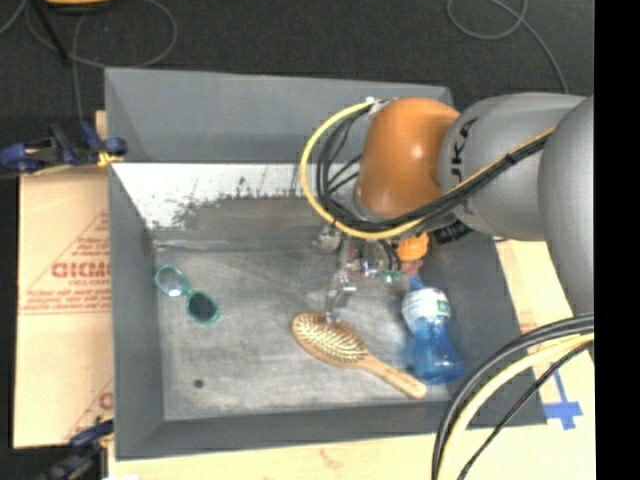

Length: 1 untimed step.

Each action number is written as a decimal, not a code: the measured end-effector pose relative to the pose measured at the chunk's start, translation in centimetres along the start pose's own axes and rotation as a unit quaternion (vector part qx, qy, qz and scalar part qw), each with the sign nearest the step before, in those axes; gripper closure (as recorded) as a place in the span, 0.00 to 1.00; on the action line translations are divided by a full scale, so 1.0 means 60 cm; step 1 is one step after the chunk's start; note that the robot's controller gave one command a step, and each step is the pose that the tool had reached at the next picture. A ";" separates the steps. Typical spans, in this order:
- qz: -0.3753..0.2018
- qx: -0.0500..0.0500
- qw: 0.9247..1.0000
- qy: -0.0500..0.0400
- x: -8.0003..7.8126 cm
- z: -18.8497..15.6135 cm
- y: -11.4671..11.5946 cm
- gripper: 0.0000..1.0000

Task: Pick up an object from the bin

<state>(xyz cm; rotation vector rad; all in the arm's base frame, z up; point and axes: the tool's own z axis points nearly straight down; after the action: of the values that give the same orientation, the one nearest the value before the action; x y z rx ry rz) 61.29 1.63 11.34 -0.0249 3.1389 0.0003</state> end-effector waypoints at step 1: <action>0.077 -0.001 0.997 -0.004 0.056 0.064 -0.110 1.00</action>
Offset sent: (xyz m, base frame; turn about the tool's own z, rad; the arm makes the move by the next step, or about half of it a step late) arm 0.0000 0.0000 0.0000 0.0000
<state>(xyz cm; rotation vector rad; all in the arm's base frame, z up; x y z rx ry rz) 58.05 -5.05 7.49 0.2159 3.1230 0.0023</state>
